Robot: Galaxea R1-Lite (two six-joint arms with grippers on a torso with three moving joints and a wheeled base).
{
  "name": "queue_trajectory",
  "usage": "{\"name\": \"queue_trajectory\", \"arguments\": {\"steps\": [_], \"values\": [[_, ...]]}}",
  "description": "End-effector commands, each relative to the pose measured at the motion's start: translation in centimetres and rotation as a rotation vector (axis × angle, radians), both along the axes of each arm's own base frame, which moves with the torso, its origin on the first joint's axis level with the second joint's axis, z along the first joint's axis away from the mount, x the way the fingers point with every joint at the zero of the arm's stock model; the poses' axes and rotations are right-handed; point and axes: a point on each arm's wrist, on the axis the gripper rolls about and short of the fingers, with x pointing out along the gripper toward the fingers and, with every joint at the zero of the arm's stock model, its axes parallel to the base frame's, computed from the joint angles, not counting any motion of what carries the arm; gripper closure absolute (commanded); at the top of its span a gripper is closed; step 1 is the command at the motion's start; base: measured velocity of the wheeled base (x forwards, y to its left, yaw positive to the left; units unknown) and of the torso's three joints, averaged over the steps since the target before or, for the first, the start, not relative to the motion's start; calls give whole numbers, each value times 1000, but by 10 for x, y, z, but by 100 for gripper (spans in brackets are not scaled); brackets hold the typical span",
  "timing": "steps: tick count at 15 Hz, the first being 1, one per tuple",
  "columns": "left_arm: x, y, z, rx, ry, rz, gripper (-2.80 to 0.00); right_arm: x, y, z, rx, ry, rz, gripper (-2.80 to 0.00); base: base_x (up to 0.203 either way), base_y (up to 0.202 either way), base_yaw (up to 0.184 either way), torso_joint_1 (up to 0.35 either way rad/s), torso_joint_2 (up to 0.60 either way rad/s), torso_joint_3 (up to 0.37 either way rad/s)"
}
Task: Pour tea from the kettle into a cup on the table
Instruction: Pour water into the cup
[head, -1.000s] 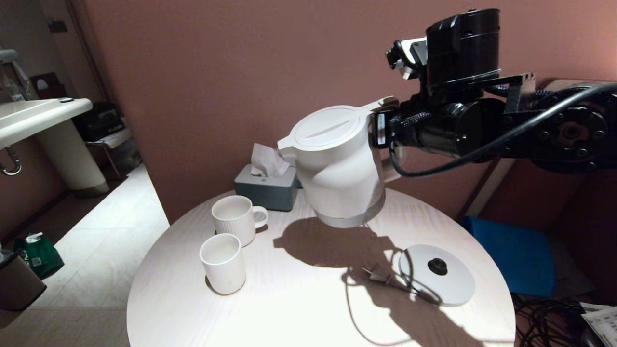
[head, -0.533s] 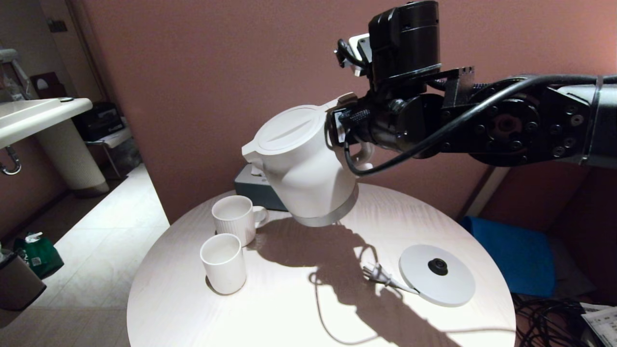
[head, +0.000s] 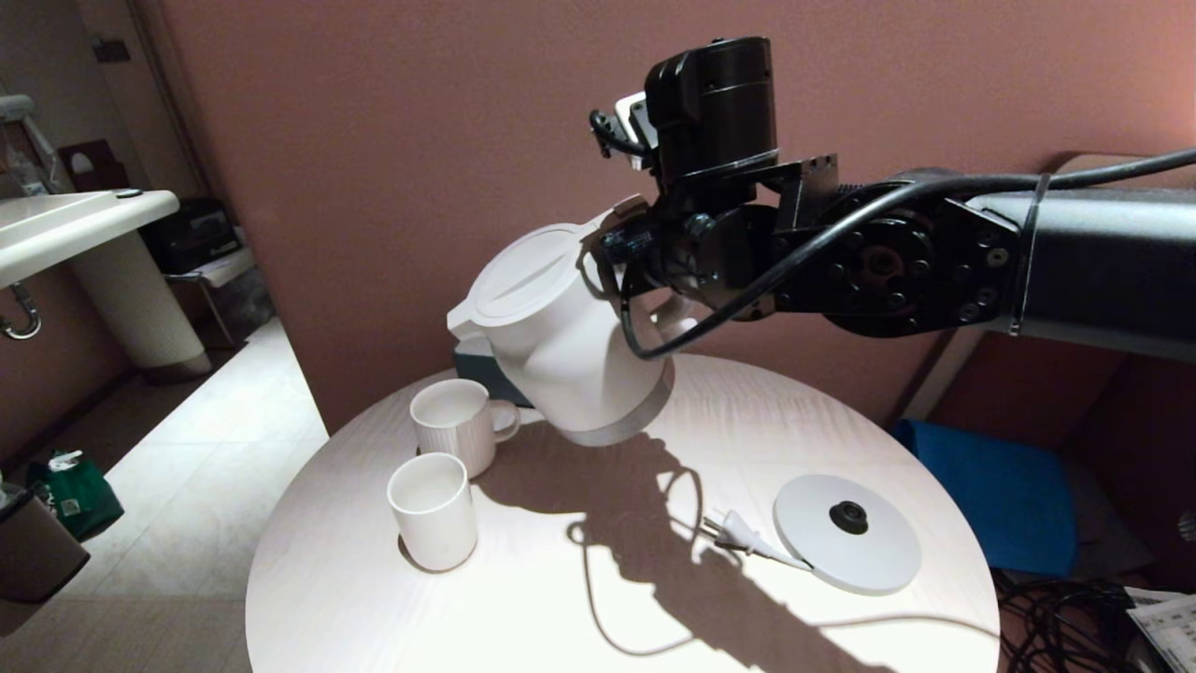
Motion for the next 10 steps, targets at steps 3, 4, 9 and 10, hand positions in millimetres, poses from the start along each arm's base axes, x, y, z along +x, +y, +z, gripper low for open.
{"name": "queue_trajectory", "arguments": {"steps": [3,4,9,10], "values": [[0,0,0,-2,1,1,0,-4,11,-8,-18,13,16,0,0,0,0,0,0,0],[0,0,0,-1,1,1,0,-4,13,-10,-24,16,18,0,0,0,0,0,0,0],[0,0,0,0,1,1,0,-7,23,-19,-66,29,39,0,0,0,0,0,0,0],[0,0,0,-2,1,1,0,-8,26,-23,-76,35,46,0,0,0,0,0,0,0]]}}
